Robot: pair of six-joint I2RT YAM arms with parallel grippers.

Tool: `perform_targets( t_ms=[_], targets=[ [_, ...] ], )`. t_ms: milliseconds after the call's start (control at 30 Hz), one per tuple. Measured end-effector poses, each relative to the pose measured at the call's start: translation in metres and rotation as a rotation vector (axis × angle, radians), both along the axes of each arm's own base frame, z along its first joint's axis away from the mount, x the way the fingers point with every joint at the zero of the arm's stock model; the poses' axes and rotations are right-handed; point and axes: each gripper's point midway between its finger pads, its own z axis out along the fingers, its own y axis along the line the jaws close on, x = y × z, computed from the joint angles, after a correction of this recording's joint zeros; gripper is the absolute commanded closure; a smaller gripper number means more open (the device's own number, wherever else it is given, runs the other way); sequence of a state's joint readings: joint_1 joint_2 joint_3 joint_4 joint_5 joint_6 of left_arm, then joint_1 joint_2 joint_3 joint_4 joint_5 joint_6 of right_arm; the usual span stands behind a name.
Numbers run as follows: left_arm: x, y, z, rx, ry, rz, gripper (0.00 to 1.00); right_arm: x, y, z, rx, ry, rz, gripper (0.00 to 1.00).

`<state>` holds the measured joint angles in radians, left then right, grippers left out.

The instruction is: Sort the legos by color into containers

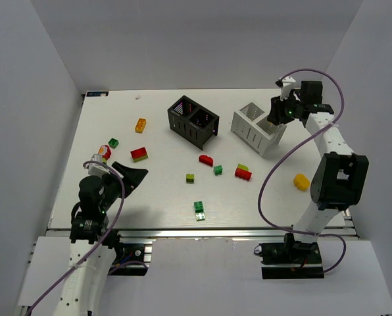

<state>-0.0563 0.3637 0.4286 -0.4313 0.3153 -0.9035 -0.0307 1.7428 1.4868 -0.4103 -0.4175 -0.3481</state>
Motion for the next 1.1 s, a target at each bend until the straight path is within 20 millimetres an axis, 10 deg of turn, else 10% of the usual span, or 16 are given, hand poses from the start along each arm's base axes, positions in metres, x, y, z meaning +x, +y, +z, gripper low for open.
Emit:
perform_targets(
  t_ms=[533, 767, 900, 1000, 1100],
  targets=[
    [0.007, 0.018, -0.012, 0.097, 0.12, 0.078, 0.24, -0.022, 0.017, 0.012, 0.01, -0.015, 0.166, 0.37],
    [0.024, 0.051, 0.006, 0.273, 0.211, 0.196, 0.93, -0.119, 0.06, 0.089, 0.026, -0.334, 0.571, 0.81],
    [0.046, 0.068, 0.014, 0.374, 0.302, 0.246, 0.86, -0.165, 0.075, 0.085, 0.052, -0.389, 0.683, 0.7],
    [0.066, 0.08, 0.008, 0.461, 0.378, 0.262, 0.4, -0.176, 0.075, 0.06, 0.074, -0.332, 0.686, 0.42],
    [0.085, 0.086, -0.008, 0.527, 0.458, 0.246, 0.27, -0.181, 0.073, 0.036, 0.091, -0.259, 0.655, 0.34]
  ],
)
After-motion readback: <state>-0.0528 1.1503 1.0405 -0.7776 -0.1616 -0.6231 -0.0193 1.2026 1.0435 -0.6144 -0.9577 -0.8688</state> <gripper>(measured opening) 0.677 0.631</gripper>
